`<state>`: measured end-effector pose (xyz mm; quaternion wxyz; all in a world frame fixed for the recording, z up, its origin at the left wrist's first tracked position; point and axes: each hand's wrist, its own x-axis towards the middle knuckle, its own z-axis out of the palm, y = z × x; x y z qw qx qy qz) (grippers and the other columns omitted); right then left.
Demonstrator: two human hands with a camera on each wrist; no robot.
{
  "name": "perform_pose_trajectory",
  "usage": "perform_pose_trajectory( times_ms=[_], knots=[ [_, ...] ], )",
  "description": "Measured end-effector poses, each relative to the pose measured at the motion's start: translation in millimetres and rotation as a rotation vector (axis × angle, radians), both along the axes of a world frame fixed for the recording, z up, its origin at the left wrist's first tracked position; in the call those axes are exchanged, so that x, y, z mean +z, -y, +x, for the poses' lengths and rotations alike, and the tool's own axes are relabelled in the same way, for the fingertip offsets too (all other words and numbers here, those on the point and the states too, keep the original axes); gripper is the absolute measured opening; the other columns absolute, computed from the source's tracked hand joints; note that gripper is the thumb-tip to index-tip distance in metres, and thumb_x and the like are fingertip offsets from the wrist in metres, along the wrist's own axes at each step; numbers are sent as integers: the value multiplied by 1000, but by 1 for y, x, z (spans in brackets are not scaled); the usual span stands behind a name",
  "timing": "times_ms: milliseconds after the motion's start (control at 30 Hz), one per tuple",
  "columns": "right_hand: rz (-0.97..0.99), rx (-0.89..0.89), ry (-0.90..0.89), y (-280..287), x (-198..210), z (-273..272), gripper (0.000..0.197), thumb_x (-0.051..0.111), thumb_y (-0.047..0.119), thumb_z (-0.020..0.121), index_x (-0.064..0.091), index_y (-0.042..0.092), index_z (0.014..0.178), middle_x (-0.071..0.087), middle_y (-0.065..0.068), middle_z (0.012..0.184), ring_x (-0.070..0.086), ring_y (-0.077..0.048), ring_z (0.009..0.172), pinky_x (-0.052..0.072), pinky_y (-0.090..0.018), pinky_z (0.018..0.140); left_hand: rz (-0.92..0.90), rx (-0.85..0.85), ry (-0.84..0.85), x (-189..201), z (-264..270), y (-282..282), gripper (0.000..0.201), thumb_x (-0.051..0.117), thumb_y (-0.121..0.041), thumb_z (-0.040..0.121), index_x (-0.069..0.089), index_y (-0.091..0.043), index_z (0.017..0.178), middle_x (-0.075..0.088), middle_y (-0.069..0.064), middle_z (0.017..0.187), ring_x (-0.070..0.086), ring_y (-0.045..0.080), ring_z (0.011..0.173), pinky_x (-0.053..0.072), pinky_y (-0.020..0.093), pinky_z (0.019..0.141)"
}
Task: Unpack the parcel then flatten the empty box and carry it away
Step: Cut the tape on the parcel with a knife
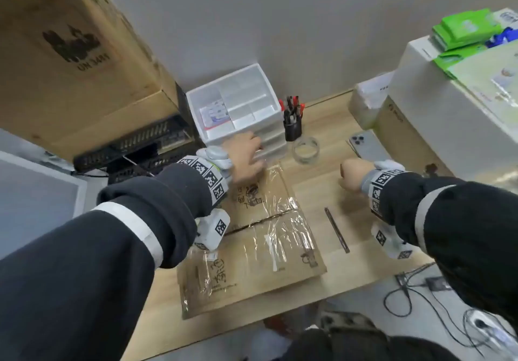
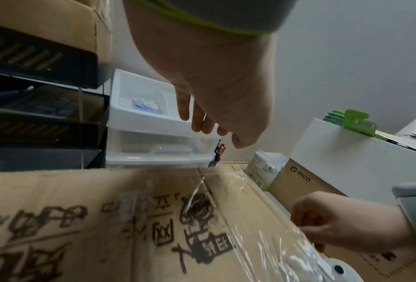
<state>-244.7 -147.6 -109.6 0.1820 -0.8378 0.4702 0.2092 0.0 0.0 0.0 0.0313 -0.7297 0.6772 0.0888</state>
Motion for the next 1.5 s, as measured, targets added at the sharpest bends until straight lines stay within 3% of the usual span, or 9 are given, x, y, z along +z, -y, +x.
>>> perform_pose_trajectory(
  times_ms=[267, 500, 600, 733, 833, 967, 1133, 1300, 1500],
  knots=[
    [190, -53, -173, -35, -68, -14, 22, 57, 35, 81, 59, 13, 78, 64, 0, 79, 67, -28, 83, 54, -37, 87, 89, 41, -98, -43, -8, -1, 62, 47, -66, 87, 57, -13, 119, 59, 6, 108, 57, 24, 94, 48, 38, 82],
    [337, -91, -264, -42, -153, -17, 23, 57, 38, 62, 62, 17, 70, 67, 1, 68, 66, -24, 66, 59, -39, 74, 127, 102, -190, -65, -3, -8, 75, 30, -77, 80, 52, -16, 119, 65, 4, 103, 62, 24, 88, 53, 42, 82],
    [282, -49, -265, -62, -105, -11, 11, 60, 27, 74, 63, 17, 78, 68, 0, 76, 64, -21, 69, 53, -30, 74, 118, 98, -171, -67, -2, -8, 72, 29, -77, 83, 51, -17, 116, 64, 3, 101, 62, 24, 85, 53, 43, 81],
    [296, 5, -352, -73, -75, -5, 3, 66, 9, 77, 67, 12, 78, 64, -1, 70, 58, -16, 57, 38, -21, 49, 116, 92, -137, -69, -1, -9, 70, 29, -76, 85, 50, -16, 115, 64, 3, 98, 62, 24, 83, 53, 42, 78],
    [283, -5, -344, -77, -77, -2, 5, 67, 8, 68, 67, 11, 73, 68, -1, 69, 64, -18, 61, 46, -25, 57, 127, 93, -137, -70, 1, -10, 66, 30, -76, 85, 50, -18, 108, 63, 3, 95, 61, 24, 80, 53, 42, 77],
    [250, 6, -293, -79, -89, -2, 4, 61, 13, 78, 63, 11, 78, 64, 0, 70, 66, -18, 66, 49, -26, 60, 117, 90, -174, -70, 2, -11, 68, 31, -74, 86, 50, -16, 116, 64, 5, 102, 61, 24, 87, 52, 42, 81],
    [216, 73, -293, -81, -86, -8, 14, 61, 12, 81, 68, 18, 92, 63, 4, 76, 59, -14, 62, 37, -22, 51, 122, 109, -184, -68, 6, -19, 62, 44, -63, 94, 49, -13, 129, 59, 8, 115, 61, 26, 98, 50, 40, 86],
    [200, 80, -280, -71, -76, -1, 16, 53, 22, 86, 65, 17, 96, 68, 1, 92, 66, -22, 85, 53, -31, 82, 206, 126, -114, -60, 21, -25, 61, 45, -67, 91, 53, -14, 120, 57, 5, 108, 58, 26, 93, 50, 40, 86],
    [244, 45, -60, -37, -31, 20, 23, 46, 25, 99, 52, 8, 111, 63, -7, 102, 63, -28, 92, 51, -37, 84, 345, 169, -19, -41, 45, -40, 37, 55, -52, 93, 56, -15, 93, 60, 4, 91, 57, 24, 82, 40, 31, 68]
  ],
)
